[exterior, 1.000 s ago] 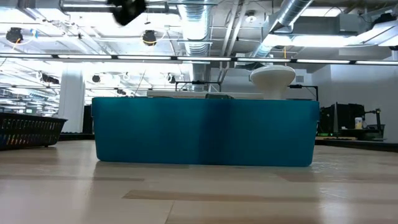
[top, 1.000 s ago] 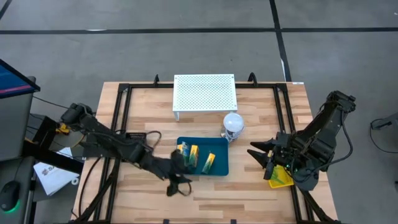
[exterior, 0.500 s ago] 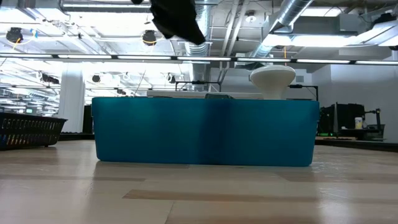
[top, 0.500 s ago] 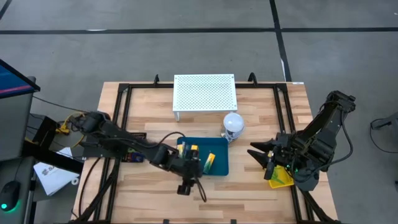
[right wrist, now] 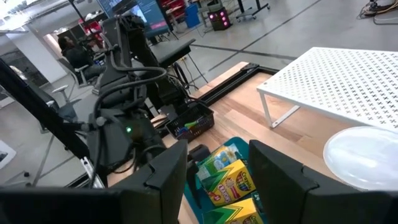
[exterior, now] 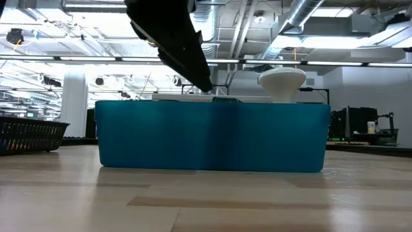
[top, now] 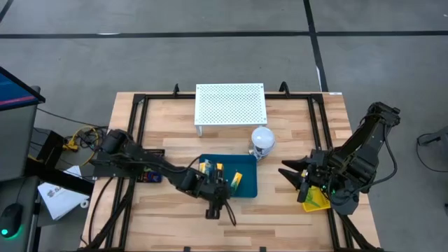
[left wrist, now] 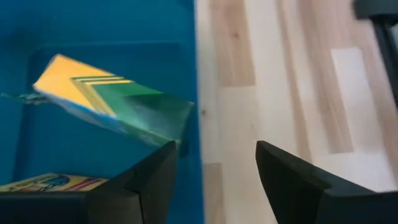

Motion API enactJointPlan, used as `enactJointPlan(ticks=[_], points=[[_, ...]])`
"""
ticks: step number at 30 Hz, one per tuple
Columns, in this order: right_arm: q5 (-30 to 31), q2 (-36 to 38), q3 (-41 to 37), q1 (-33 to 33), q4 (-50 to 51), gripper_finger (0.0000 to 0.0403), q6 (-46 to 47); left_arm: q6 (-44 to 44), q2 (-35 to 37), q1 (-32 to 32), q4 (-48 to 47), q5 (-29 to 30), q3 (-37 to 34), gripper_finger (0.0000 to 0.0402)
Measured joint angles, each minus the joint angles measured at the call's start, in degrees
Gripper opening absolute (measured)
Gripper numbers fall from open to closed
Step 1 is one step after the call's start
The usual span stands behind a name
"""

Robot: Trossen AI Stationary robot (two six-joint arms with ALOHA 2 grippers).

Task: Pick & Place Office Desk Supplies
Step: Put the blue bin with crayon boxes on the shelf

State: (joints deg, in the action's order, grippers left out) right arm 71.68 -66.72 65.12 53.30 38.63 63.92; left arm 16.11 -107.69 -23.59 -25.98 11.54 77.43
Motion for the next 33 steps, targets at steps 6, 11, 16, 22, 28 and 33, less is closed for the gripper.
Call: enactJointPlan(ticks=[6, 11, 16, 22, 28, 33], points=[[-1.1, 0.0, 0.0, 0.0, 0.2, 0.0168, 0.0, 3.5, -1.0, 0.6, -0.4, 0.1, 0.0, 0.0205], [-1.2, 0.0, 0.0, 0.0, 0.2, 0.0168, -0.9, 3.9, -2.6, 0.2, 0.0, -1.3, 0.0, 0.0203], [-1.2, 0.0, 0.0, 0.0, 0.2, 0.0168, -0.9, 4.8, -3.9, 0.3, 0.5, -1.4, 0.0, 0.0203], [-1.2, 0.0, 0.0, 0.0, 0.5, 0.0168, -0.9, 4.9, -5.3, 1.0, 1.5, -1.5, -0.6, 0.0202], [-1.1, 0.0, 0.0, 0.7, 0.6, 0.0168, -0.9, 6.6, -6.6, 1.1, 4.5, -1.7, -2.2, 0.0202], [-1.1, 0.0, 0.0, 0.7, 0.8, 0.0168, -0.9, 6.6, -7.5, 1.0, 6.0, -1.0, -2.3, 0.0202]])
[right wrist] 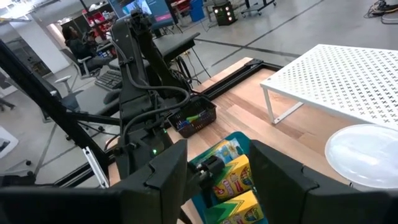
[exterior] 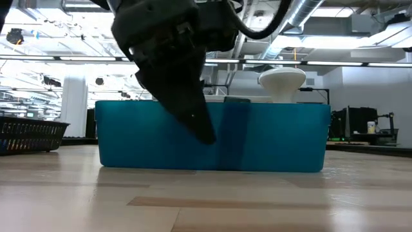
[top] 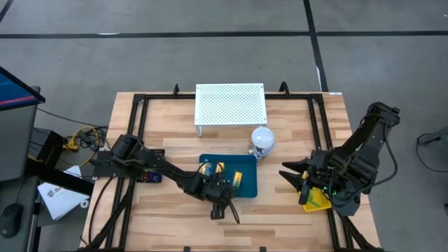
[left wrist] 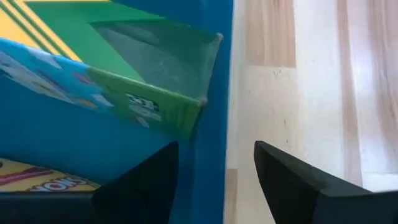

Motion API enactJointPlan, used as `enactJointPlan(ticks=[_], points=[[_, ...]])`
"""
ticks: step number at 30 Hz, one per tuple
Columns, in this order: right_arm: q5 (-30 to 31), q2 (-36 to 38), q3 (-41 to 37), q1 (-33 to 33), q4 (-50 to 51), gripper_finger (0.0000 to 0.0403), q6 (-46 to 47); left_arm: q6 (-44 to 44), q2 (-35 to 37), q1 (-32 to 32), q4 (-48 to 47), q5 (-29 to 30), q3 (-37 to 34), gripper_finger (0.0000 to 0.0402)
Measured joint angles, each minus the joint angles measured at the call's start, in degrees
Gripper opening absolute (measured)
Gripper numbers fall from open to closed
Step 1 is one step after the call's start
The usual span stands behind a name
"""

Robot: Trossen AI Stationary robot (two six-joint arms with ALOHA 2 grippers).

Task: Pick & Place Office Desk Supplies
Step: Put the blue bin with crayon boxes on the shelf

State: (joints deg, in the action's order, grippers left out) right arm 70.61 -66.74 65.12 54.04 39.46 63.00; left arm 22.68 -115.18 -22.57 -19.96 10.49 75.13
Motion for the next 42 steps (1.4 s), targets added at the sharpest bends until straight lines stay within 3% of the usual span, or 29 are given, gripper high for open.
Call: enactJointPlan(ticks=[8, 19, 33, 42], points=[[0.1, 0.0, 0.0, 0.0, 0.0, 0.0168, 0.0, -0.1, -0.9, 0.0, 1.3, 2.0, -0.3, 0.0160], [0.1, 0.0, 0.0, 0.0, 0.0, 0.0168, 0.0, 0.5, -1.0, 0.0, 1.9, 1.8, -0.7, 0.0011], [0.1, 0.0, 0.0, 0.0, 0.0, 0.0168, 0.0, 1.4, -0.5, -0.6, 1.4, 5.2, -0.7, 0.0001], [0.3, 0.0, 0.0, 0.0, 0.1, 0.0168, 0.0, -1.0, 0.6, -0.6, -1.8, 4.1, 0.8, 0.0001]])
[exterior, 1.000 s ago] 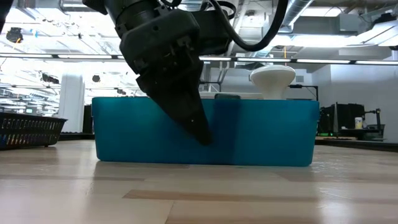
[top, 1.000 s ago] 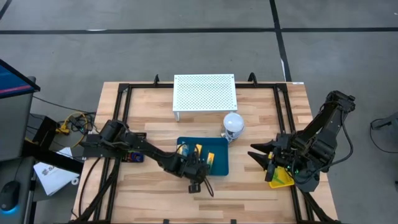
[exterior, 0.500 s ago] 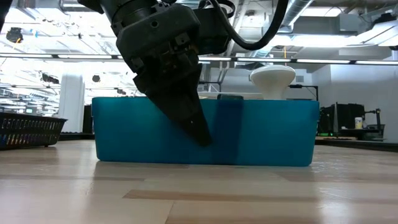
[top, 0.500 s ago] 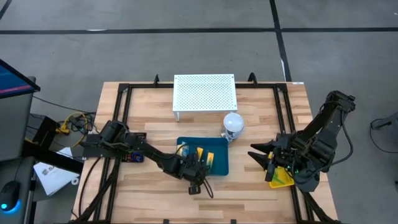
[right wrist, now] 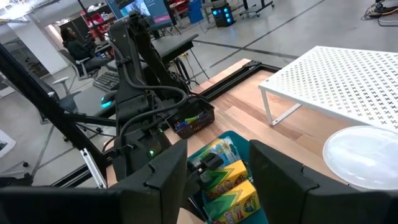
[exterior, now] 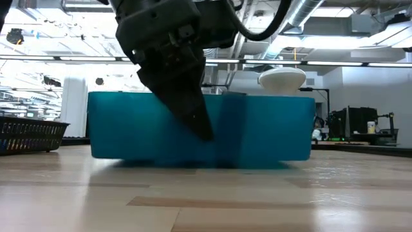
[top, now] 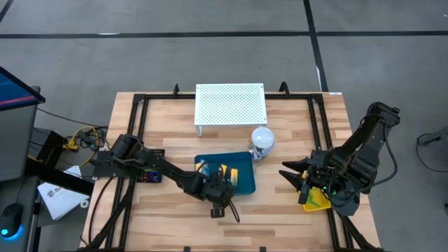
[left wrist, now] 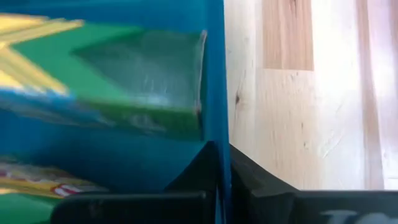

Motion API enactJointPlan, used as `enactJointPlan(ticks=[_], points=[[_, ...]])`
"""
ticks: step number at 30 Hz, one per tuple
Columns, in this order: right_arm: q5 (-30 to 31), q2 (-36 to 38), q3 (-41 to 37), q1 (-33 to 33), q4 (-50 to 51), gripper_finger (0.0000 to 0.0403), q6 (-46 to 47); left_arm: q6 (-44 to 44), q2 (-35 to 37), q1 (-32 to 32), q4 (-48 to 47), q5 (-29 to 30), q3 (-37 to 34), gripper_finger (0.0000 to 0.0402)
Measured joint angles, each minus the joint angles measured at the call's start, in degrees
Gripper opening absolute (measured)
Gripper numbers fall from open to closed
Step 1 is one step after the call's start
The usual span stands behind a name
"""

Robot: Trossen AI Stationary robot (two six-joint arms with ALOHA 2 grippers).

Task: Pick & Place Office Desk Supplies
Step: Put the blue bin with crayon boxes on the shelf

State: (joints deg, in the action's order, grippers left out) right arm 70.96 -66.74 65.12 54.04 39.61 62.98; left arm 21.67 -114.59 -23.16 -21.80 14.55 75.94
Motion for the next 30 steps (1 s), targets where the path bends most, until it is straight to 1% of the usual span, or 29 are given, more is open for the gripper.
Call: enactJointPlan(ticks=[11, 23, 30], points=[[0.2, 0.0, 0.0, 0.0, 0.0, 0.0168, -0.1, -3.2, 0.1, -0.2, -4.9, -0.3, 4.3, 0.0000], [0.2, 0.0, 0.0, 0.0, 0.0, 0.0168, -0.6, -2.9, 0.2, -1.9, -7.4, 0.1, 6.4, 0.0000], [0.2, 0.0, 0.0, 0.0, 0.1, 0.0168, -0.6, -2.1, 0.2, -2.6, -9.3, 1.6, 8.0, 0.0000]])
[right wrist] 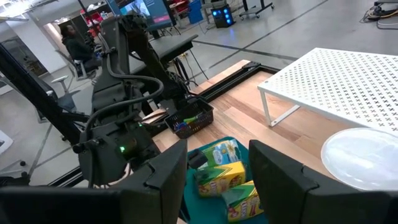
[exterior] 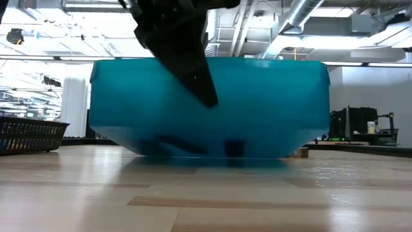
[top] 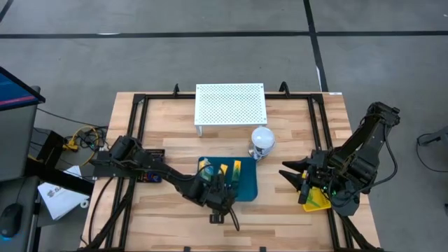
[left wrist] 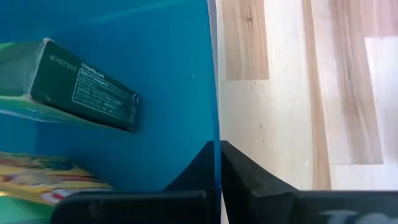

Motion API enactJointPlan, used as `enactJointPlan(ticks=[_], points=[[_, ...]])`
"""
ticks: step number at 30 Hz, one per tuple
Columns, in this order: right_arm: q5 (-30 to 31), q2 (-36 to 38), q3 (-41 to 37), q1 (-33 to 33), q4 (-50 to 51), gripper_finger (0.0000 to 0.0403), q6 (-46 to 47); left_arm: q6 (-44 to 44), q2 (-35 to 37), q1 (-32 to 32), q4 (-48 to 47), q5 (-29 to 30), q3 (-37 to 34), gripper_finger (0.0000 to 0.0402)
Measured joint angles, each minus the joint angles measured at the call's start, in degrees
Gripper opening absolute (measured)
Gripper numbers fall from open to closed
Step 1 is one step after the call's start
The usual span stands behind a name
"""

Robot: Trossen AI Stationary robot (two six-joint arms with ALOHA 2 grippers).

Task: Pick & Place Office Desk Supplies
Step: Put the blue bin with crayon boxes on the shelf

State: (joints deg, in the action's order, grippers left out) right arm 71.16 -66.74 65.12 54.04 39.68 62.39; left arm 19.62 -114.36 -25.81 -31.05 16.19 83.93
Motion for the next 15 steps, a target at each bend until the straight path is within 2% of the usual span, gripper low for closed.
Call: enactJointPlan(ticks=[15], points=[[0.0, 0.0, 0.0, 0.0, 0.2, 0.0168, 0.0, 0.5, 0.1, -1.5, -2.8, 2.8, 4.0, 0.0000]])
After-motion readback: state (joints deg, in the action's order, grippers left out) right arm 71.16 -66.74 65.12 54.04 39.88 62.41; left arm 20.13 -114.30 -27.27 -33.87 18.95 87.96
